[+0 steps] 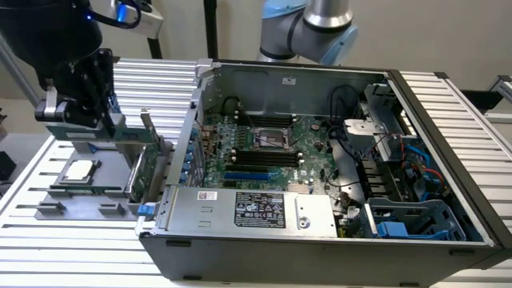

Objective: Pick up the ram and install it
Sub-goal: 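Pick up the ram and move it above insertion slot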

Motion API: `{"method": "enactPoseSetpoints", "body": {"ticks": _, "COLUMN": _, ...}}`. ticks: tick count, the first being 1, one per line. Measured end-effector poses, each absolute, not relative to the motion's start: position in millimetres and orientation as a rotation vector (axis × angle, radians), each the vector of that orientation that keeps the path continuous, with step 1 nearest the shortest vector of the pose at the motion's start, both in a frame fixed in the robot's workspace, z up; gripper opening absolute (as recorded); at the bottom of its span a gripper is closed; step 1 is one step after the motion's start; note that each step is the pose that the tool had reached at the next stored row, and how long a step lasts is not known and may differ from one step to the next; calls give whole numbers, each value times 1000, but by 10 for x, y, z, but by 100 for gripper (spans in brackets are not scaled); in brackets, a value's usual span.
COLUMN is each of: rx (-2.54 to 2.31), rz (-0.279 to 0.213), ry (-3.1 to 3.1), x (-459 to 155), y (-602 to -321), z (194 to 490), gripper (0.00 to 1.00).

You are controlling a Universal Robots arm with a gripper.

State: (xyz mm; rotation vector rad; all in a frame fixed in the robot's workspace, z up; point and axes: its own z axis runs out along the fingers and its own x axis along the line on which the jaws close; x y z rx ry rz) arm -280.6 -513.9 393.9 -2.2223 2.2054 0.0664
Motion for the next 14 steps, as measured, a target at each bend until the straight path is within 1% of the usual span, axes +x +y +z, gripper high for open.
{"method": "enactPoseSetpoints", "body": {"ticks": 14, "rx": -2222, "rz": 67, "ry": 2205, "x": -2171, "y": -5139, "z": 3986, "gripper": 0}}
